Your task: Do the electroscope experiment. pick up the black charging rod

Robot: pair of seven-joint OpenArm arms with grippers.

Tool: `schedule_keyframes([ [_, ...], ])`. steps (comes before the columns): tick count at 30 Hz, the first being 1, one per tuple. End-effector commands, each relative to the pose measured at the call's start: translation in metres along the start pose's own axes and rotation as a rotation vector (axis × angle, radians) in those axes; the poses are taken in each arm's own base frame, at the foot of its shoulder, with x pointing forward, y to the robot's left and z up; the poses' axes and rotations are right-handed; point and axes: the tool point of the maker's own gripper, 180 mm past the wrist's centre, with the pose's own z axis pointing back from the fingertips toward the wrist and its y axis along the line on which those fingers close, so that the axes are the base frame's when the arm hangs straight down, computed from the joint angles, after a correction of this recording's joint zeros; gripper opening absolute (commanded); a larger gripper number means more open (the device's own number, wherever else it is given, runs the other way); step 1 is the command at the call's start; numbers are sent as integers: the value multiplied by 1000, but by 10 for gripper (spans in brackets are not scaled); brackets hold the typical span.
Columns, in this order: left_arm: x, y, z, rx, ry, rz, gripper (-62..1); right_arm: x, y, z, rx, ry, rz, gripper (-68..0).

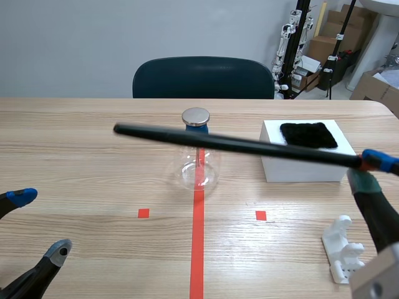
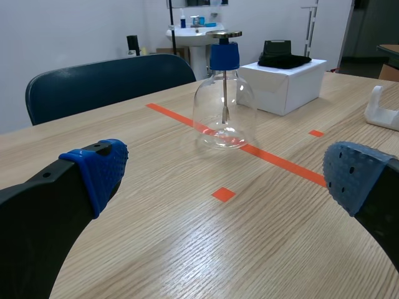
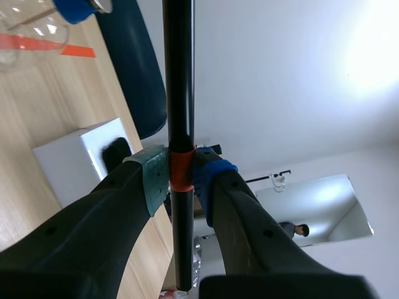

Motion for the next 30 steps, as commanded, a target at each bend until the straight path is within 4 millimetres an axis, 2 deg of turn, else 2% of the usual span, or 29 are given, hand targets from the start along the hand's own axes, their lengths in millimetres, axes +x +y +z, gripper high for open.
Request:
schedule_keyframes([
  [1,10,4,0,2,-38,-13,14,5,-4,2,-13,-6,-2,-673],
  [7,10,4,0,2,-38,-13,14,13,9,17,37,11,-44,-673],
  [27,10,4,0,2,-38,-13,14,13,9,17,37,11,-50,-673],
  [30,10,4,0,2,-38,-13,14,14,3,17,7,1,-43,-673],
])
